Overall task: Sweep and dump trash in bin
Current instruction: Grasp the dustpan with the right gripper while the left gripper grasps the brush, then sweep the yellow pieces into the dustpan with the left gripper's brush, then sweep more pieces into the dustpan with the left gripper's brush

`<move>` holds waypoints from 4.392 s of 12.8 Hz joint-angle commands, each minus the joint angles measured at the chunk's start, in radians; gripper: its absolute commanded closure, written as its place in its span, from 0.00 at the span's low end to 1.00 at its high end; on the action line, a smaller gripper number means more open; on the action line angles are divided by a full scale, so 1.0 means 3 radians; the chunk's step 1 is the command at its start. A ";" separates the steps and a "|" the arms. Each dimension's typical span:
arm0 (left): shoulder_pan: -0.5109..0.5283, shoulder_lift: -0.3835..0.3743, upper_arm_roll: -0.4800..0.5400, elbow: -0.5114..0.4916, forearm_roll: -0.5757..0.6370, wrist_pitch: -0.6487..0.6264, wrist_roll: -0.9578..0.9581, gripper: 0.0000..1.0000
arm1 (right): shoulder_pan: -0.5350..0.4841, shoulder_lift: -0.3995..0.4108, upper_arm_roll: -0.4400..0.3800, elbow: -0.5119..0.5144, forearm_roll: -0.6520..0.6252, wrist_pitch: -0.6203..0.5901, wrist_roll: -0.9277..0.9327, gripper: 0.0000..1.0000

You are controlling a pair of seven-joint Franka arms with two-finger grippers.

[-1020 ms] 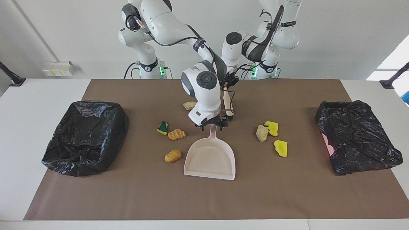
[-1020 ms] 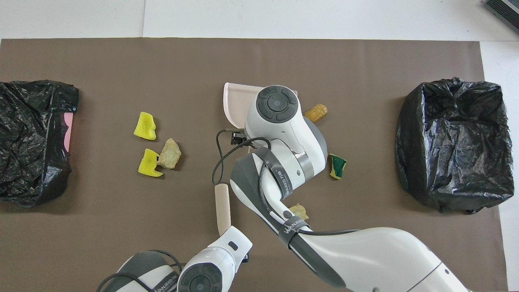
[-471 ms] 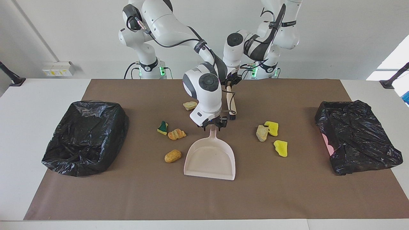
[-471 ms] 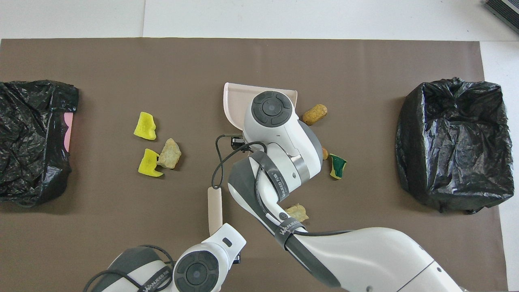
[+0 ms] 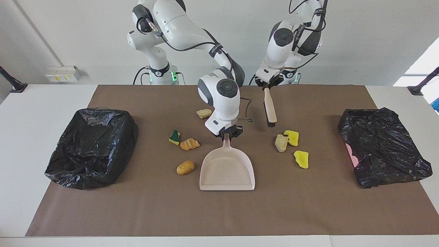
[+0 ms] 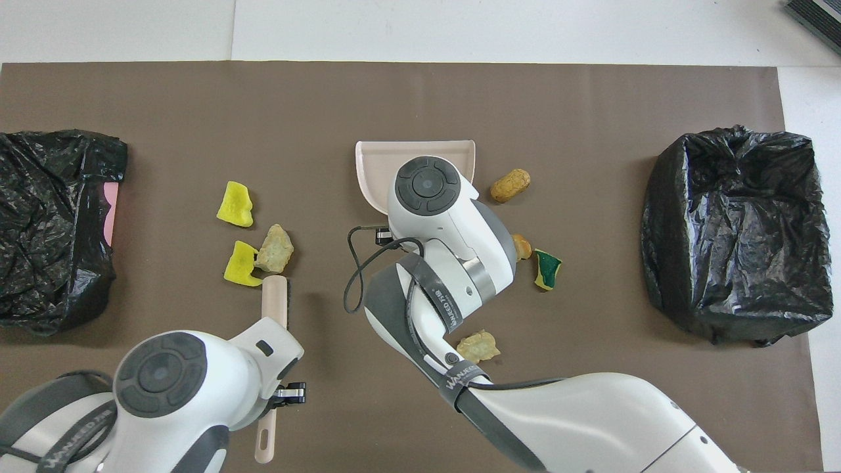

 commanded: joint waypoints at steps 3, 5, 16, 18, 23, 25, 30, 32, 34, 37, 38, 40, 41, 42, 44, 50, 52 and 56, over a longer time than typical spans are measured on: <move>0.0731 0.0149 -0.0043 0.0220 0.0137 -0.0024 0.0283 1.00 | -0.0035 -0.0400 0.0016 -0.0030 -0.0003 -0.0254 -0.0420 1.00; 0.1022 0.0328 -0.0043 0.0369 0.0269 0.0160 0.0298 1.00 | -0.0076 -0.0533 0.0016 -0.0035 0.0003 -0.0555 -0.1242 1.00; 0.1178 0.0851 -0.0064 0.0232 0.0351 0.0713 0.0610 1.00 | -0.0168 -0.0938 0.0011 -0.0847 -0.0529 -0.0824 -0.4349 1.00; 0.1086 0.0881 -0.0069 0.0160 0.0351 0.0810 0.0544 1.00 | -0.0071 -0.0928 0.0006 -0.1016 -0.0605 -0.0599 -0.4381 1.00; 0.0610 0.1106 -0.0074 0.0175 0.0351 0.1249 0.0104 1.00 | -0.0045 -0.0862 0.0011 -0.1160 -0.0667 -0.0277 -0.4545 1.00; 0.0406 0.1127 -0.0079 0.0201 0.0306 0.1276 0.0022 1.00 | -0.0025 -0.0841 0.0011 -0.1160 -0.0672 -0.0220 -0.4545 1.00; -0.0263 0.1127 -0.0079 0.0283 -0.0042 0.1500 -0.0019 1.00 | -0.0030 -0.0836 0.0011 -0.1160 -0.0672 -0.0220 -0.4545 1.00; -0.0418 0.1127 -0.0079 0.0293 -0.0230 0.1572 -0.0014 1.00 | -0.0030 -0.0836 0.0006 -0.1160 -0.0672 -0.0215 -0.4545 1.00; -0.0545 0.1122 -0.0079 0.0344 -0.0257 0.1516 -0.0004 1.00 | -0.0025 -0.0836 0.0006 -0.1139 -0.0672 -0.0230 -0.4539 1.00; -0.0510 0.1020 -0.0039 0.0507 -0.0262 0.1231 0.0017 1.00 | -0.0025 -0.0836 0.0006 -0.1139 -0.0672 -0.0240 -0.4529 1.00; -0.0409 0.1014 -0.0033 0.0639 -0.0262 0.1027 0.0017 1.00 | -0.0025 -0.0836 0.0006 -0.1139 -0.0672 -0.0240 -0.4529 1.00; -0.0138 0.1019 -0.0038 0.0966 -0.0166 0.0527 0.0057 1.00 | -0.0025 -0.0836 0.0011 -0.1139 -0.0672 -0.0245 -0.4529 1.00; 0.0010 0.1085 -0.0038 0.1125 0.0073 0.0372 0.0139 1.00 | -0.0025 -0.0836 0.0006 -0.1139 -0.0672 -0.0245 -0.4529 1.00; 0.0153 0.1147 -0.0038 0.1182 0.0339 0.0355 0.0195 1.00 | -0.0025 -0.0836 0.0006 -0.1139 -0.0672 -0.0250 -0.4529 1.00; 0.0541 0.1213 -0.0038 0.1233 0.0565 0.0386 0.0627 1.00 | -0.0025 -0.0836 0.0006 -0.1139 -0.0672 -0.0250 -0.4529 1.00; 0.1161 0.1985 -0.0043 0.1873 0.1271 0.0406 0.1355 1.00 | -0.0025 -0.0836 0.0006 -0.1139 -0.0672 -0.0256 -0.4524 1.00; 0.1137 0.2082 -0.0043 0.1817 0.1282 0.0604 0.1351 1.00 | -0.0025 -0.0836 0.0006 -0.1139 -0.0672 -0.0255 -0.4519 1.00; 0.1080 0.1956 -0.0079 0.1445 0.1246 0.0723 0.1351 1.00 | -0.0025 -0.0836 0.0006 -0.1144 -0.0672 -0.0245 -0.4519 1.00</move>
